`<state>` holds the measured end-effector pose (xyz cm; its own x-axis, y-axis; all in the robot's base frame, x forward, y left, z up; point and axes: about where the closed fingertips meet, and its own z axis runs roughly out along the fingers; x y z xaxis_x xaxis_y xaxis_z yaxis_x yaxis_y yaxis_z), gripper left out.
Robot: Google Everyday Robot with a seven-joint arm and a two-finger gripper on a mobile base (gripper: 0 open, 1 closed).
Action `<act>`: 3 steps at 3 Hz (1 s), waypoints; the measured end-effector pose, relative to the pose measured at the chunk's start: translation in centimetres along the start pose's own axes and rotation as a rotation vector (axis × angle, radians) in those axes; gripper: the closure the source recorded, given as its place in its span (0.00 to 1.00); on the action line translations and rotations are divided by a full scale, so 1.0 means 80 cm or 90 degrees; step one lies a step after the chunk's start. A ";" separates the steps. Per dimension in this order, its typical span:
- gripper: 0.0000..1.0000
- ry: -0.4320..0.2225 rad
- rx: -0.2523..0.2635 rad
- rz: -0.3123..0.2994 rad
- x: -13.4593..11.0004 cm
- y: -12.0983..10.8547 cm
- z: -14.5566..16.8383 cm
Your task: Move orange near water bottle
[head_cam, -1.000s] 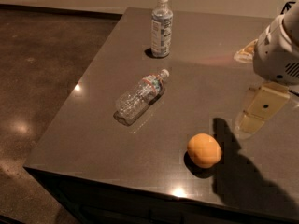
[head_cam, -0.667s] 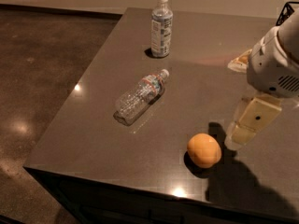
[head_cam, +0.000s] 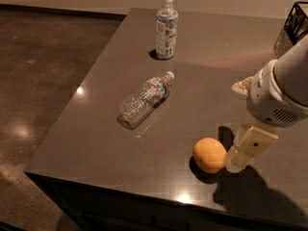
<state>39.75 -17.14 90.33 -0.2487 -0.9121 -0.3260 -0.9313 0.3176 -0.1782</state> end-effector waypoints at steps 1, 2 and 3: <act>0.00 0.019 -0.018 0.004 0.011 0.010 0.020; 0.00 0.034 -0.039 -0.006 0.017 0.024 0.033; 0.00 0.043 -0.059 -0.025 0.017 0.037 0.044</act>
Offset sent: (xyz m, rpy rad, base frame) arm -0.0261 0.0027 -0.0504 -0.0616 0.1174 0.0482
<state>37.56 -16.54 86.07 -0.2255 -0.9399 -0.2564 -0.9606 0.2584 -0.1022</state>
